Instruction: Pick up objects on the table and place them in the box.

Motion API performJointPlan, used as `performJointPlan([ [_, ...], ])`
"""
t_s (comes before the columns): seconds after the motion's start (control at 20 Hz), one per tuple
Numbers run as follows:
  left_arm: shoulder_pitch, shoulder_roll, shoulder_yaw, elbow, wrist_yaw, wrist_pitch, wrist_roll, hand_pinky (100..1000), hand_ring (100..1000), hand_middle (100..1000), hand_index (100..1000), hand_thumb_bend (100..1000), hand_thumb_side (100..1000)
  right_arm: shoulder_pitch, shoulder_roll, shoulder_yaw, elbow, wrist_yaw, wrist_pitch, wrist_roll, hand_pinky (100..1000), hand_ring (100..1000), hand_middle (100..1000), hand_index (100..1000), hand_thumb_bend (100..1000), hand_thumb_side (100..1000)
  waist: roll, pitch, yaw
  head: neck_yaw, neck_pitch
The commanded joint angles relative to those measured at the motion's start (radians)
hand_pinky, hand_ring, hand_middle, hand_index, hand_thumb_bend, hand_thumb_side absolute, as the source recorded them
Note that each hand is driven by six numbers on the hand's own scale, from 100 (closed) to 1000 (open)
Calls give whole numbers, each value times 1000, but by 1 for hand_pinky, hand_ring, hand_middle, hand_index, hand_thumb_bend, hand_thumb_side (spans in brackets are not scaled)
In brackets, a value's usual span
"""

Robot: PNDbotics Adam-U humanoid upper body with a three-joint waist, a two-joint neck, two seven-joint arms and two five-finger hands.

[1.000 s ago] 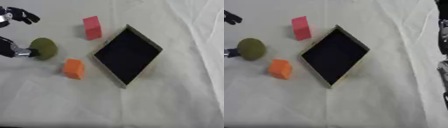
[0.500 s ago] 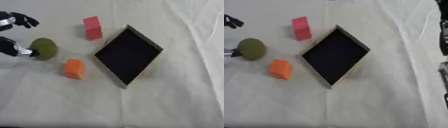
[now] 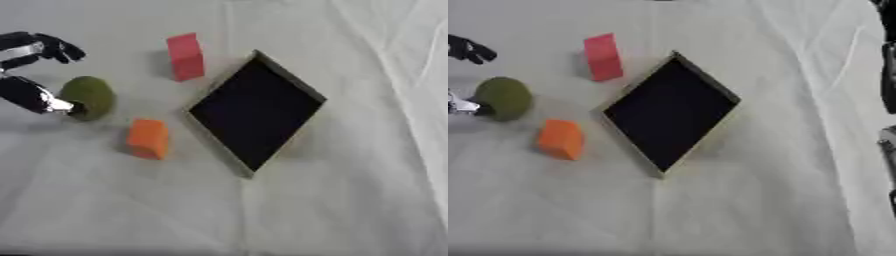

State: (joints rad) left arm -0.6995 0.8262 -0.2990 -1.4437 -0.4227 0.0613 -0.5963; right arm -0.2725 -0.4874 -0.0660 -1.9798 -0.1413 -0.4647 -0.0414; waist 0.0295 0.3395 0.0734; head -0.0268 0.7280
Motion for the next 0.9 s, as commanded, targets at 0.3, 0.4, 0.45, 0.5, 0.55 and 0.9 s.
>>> performJointPlan([
  [0.3, -31, -5, 1, 49, -92, -30, -8, 910, 857, 814, 898, 437, 141, -8, -5, -3, -20, -8, 2, 4, 861, 913, 724, 812, 100, 610, 6, -1, -2, 6, -9],
  [0.4, -36, -12, 0, 53, -98, -26, -5, 900, 849, 807, 893, 376, 155, -7, -2, -3, -20, -8, 3, 5, 862, 913, 724, 812, 100, 611, 5, -1, -3, 7, -9],
  [0.45, -38, -14, 0, 54, -102, -21, -1, 895, 845, 803, 891, 339, 165, -7, -1, -3, -20, -8, 4, 6, 862, 913, 724, 812, 100, 611, 5, -1, -3, 7, -8],
  [0.5, -39, -18, 0, 54, -107, -15, 6, 887, 838, 795, 884, 298, 157, -6, 0, -3, -20, -9, 4, 6, 862, 914, 724, 811, 100, 611, 5, -1, -3, 8, -9],
  [0.55, -41, -20, -1, 53, -111, -10, 11, 879, 831, 787, 876, 250, 145, -5, 1, -2, -20, -9, 5, 7, 862, 914, 724, 811, 100, 611, 5, -1, -3, 8, -9],
  [0.9, -46, -21, -2, -5, -112, 18, 37, 787, 728, 657, 764, 100, 188, -2, 3, -2, -20, -13, 5, 6, 862, 913, 722, 810, 100, 613, 6, -3, -2, 8, -6],
])
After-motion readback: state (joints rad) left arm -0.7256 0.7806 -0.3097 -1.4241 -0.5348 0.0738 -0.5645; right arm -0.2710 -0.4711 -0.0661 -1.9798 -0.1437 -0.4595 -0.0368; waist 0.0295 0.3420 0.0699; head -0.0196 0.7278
